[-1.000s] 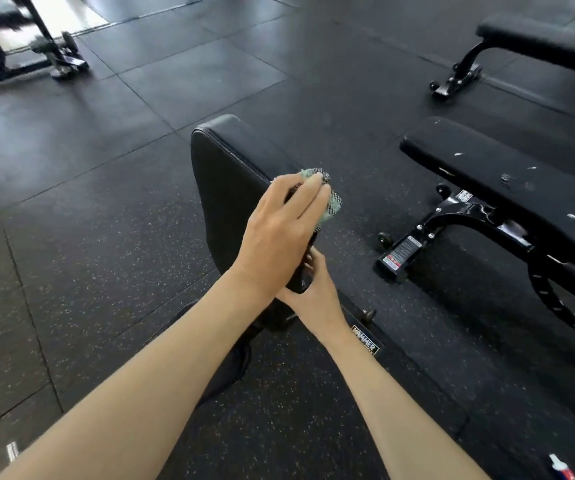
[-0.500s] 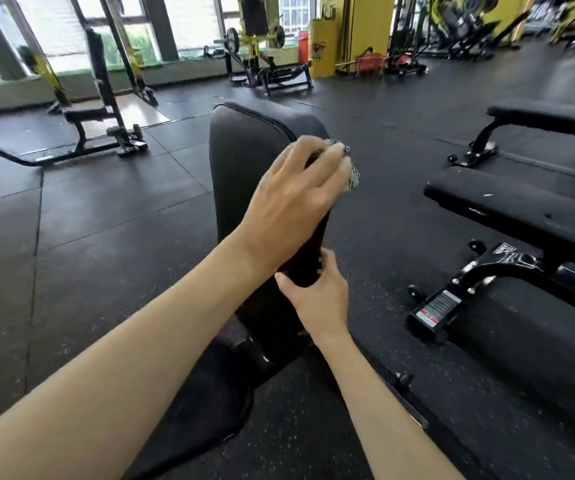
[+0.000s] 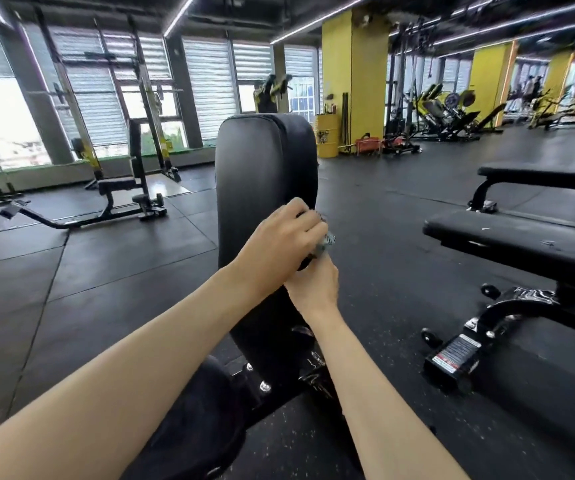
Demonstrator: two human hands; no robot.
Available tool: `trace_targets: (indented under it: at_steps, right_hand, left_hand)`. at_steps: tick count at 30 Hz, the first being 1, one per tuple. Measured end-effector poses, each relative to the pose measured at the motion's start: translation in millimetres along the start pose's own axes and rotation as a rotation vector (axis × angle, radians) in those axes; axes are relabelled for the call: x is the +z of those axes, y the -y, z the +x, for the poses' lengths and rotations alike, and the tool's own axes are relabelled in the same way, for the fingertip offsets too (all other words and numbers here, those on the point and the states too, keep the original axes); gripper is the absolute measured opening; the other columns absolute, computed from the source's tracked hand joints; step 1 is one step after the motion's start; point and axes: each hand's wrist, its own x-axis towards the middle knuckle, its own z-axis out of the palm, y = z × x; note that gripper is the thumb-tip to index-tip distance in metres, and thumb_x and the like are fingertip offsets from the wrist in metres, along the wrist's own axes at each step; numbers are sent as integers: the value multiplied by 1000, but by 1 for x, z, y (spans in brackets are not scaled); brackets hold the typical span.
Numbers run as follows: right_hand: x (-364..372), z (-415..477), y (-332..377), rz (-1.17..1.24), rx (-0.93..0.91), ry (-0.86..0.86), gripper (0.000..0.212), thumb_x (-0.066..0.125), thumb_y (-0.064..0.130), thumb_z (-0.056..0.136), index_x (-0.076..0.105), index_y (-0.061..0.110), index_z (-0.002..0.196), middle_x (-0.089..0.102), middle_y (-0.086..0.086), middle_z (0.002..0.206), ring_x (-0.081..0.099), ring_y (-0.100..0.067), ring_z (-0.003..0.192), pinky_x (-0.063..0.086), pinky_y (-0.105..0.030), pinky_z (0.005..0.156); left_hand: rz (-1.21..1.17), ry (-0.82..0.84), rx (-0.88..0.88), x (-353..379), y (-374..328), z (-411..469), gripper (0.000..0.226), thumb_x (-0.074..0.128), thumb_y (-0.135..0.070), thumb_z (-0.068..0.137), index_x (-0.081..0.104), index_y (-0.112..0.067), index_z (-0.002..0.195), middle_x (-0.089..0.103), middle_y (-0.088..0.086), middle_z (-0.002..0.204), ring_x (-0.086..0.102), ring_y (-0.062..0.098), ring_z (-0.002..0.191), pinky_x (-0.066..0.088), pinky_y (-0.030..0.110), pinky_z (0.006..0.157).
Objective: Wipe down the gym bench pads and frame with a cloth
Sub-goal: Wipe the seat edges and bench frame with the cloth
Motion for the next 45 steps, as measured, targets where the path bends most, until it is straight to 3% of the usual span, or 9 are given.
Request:
trace_targets:
  at_steps: [3, 6, 11, 14, 20, 24, 29, 42, 45]
  right_hand:
    - [-4, 0, 2, 18, 12, 18, 13, 62, 16, 84, 53, 18, 92, 56, 5, 83, 56, -20, 85, 47, -32, 70]
    - [-6, -1, 1, 83, -27, 39, 43, 76, 30, 77, 55, 24, 115, 63, 8, 103, 55, -10, 94, 47, -28, 84]
    - [-8, 0, -2, 148, 0, 61, 45, 79, 30, 75, 56, 25, 113, 63, 9, 105, 55, -8, 92, 42, -20, 82]
    - [3, -3, -1, 73, 14, 4, 58, 75, 43, 70, 54, 23, 121, 65, 6, 115, 58, -18, 108, 45, -40, 99]
    - [-8, -26, -10, -10, 16, 157, 67, 71, 40, 79, 37, 22, 135, 53, -3, 128, 41, -30, 129, 33, -50, 108]
    - [-20, -24, -20, -63, -70, 281, 103, 70, 55, 77, 6, 31, 153, 39, 5, 150, 27, -22, 141, 12, -45, 118]
    - [-16, -14, -13, -191, -124, 158, 89, 70, 49, 81, 23, 18, 150, 48, 1, 144, 42, -20, 134, 25, -37, 113]
    - [-11, -24, -36, -105, 29, 169, 58, 77, 42, 75, 50, 22, 123, 63, 3, 122, 53, -21, 122, 40, -43, 105]
    - [-12, -26, -39, -78, 44, 196, 66, 77, 42, 75, 48, 22, 132, 61, 3, 127, 52, -20, 125, 39, -43, 107]
  left_hand:
    - [-98, 4, -43, -11, -8, -10, 19, 60, 2, 81, 68, -5, 96, 67, 5, 94, 51, 23, 86, 40, 31, 76]
    - [-114, -204, -143, -28, 9, 27, 29, 44, 0, 88, 68, 0, 102, 68, 10, 100, 44, 23, 91, 41, 30, 76]
    - [30, -150, -125, -19, 42, 57, 26, 57, 13, 76, 69, -1, 95, 68, 9, 93, 40, 22, 91, 36, 30, 77]
    - [6, -112, -106, -16, 24, 35, 26, 46, 5, 84, 69, -4, 94, 69, 7, 97, 46, 23, 85, 38, 29, 72]
    - [-33, 84, 48, -4, -7, -18, 19, 64, 4, 77, 69, -7, 92, 68, 5, 94, 53, 22, 83, 39, 29, 77]
    - [-110, -106, -97, -21, -3, 31, 31, 42, -8, 84, 69, -4, 99, 68, 7, 98, 45, 21, 91, 38, 27, 72]
    - [94, -212, -304, -28, 46, 88, 25, 64, 11, 69, 68, -8, 85, 67, 6, 83, 49, 23, 84, 33, 28, 69]
    - [54, 136, 74, 3, -15, -30, 13, 61, -2, 78, 65, -10, 87, 65, 4, 92, 51, 22, 78, 47, 29, 72]
    - [-25, 23, -9, -6, -16, -8, 27, 44, -4, 82, 68, -4, 95, 67, 6, 92, 45, 21, 83, 40, 30, 73]
